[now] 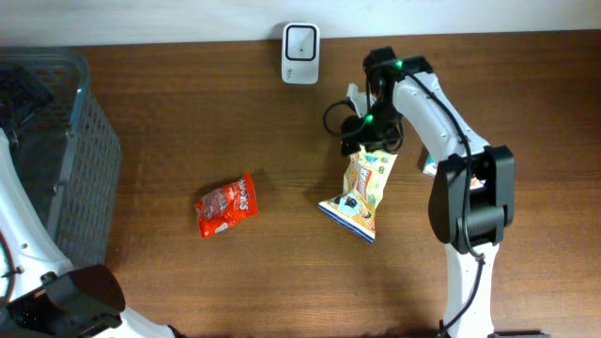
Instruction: Scan the item barcode
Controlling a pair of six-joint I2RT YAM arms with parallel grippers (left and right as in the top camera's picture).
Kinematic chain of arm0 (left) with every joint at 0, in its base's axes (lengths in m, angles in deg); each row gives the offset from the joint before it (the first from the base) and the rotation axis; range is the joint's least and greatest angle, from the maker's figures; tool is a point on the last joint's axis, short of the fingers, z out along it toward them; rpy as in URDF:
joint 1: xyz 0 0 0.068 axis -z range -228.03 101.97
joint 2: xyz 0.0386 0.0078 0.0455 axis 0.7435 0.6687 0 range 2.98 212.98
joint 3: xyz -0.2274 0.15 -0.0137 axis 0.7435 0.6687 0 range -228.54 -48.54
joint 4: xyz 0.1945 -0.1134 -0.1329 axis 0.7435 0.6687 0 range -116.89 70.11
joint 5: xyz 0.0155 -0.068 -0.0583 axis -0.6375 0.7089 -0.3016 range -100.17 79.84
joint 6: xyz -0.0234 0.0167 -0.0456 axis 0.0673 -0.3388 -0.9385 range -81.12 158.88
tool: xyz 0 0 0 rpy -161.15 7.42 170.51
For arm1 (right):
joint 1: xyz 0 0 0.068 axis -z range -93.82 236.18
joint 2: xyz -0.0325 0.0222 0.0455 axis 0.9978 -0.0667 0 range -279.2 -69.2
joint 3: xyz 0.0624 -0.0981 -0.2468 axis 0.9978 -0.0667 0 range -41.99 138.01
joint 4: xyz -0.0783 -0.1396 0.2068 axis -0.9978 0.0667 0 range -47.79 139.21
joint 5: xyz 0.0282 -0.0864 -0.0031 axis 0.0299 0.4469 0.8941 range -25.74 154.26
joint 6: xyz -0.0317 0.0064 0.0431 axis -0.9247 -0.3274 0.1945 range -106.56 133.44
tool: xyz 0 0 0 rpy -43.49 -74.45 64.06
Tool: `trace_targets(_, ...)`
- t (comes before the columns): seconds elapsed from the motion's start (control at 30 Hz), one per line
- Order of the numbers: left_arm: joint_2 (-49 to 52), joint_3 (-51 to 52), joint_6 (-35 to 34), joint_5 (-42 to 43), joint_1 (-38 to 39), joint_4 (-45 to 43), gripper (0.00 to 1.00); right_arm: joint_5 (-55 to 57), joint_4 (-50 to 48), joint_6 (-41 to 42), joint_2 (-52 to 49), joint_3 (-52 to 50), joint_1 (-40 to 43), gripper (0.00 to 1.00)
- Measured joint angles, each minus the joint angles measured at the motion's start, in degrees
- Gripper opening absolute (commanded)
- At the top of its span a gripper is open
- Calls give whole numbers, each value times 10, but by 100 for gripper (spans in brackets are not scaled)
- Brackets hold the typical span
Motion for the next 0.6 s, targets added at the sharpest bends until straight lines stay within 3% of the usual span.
trace_targets(0.17,0,0,0,0,0,0,99,1,91,8,54,61,-31,64)
trace_targets(0.3,0,0,0,0,0,0,99,-58,117,-5,65,65,-3,65)
trace_targets(0.33,0,0,0,0,0,0,99,-65,119,-12,65,65,7,78)
trace_targets(0.37,0,0,0,0,0,0,99,-68,120,-17,65,65,17,99)
trace_targets(0.5,0,0,0,0,0,0,99,10,123,-16,75,65,-5,99)
trace_targets(0.6,0,0,0,0,0,0,99,128,130,17,100,64,-84,99)
